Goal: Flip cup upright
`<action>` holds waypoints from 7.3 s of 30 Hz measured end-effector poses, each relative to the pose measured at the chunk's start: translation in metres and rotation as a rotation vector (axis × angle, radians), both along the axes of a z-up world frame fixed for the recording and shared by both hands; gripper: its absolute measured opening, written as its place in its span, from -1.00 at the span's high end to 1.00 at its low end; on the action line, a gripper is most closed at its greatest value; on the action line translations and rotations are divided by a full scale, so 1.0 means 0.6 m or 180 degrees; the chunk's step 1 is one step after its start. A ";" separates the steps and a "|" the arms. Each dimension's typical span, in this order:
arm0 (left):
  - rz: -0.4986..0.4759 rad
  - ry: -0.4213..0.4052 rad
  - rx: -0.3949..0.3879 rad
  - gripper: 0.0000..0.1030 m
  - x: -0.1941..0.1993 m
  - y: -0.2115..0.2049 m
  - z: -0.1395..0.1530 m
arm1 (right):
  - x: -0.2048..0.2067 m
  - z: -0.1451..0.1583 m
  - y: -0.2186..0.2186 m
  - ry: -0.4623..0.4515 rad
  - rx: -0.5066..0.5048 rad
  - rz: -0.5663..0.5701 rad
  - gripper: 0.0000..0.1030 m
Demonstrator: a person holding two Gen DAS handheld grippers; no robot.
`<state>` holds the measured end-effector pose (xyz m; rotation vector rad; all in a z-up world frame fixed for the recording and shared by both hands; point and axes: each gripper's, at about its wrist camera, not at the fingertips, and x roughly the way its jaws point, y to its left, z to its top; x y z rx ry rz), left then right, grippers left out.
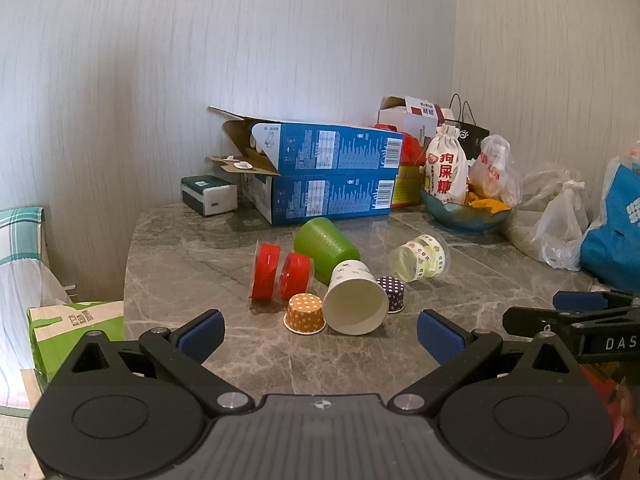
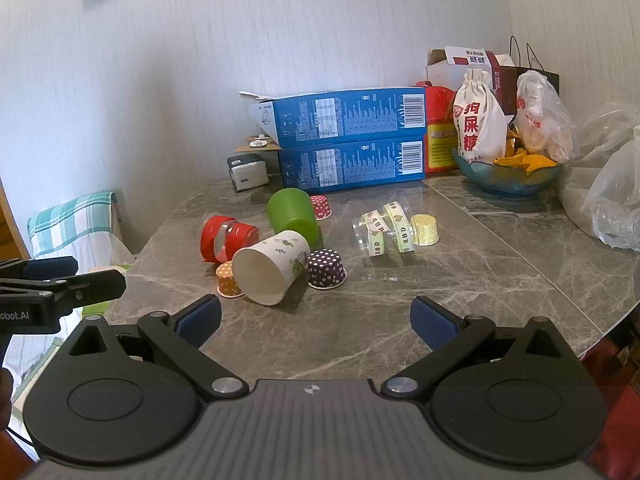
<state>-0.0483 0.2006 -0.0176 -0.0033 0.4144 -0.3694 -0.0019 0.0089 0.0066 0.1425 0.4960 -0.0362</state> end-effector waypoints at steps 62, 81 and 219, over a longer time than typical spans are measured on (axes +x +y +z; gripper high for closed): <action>-0.0006 0.0096 -0.0031 -1.00 0.004 -0.004 -0.009 | 0.002 -0.009 -0.010 0.0042 0.0066 -0.0019 -0.98; -0.0087 0.0226 -0.0029 -1.00 0.057 0.007 -0.009 | 0.057 -0.001 -0.024 0.0337 -0.0044 0.0088 -0.98; -0.2921 0.0444 0.1642 -0.53 0.138 -0.002 0.024 | 0.235 -0.065 0.169 0.2249 -0.1916 0.2794 -0.19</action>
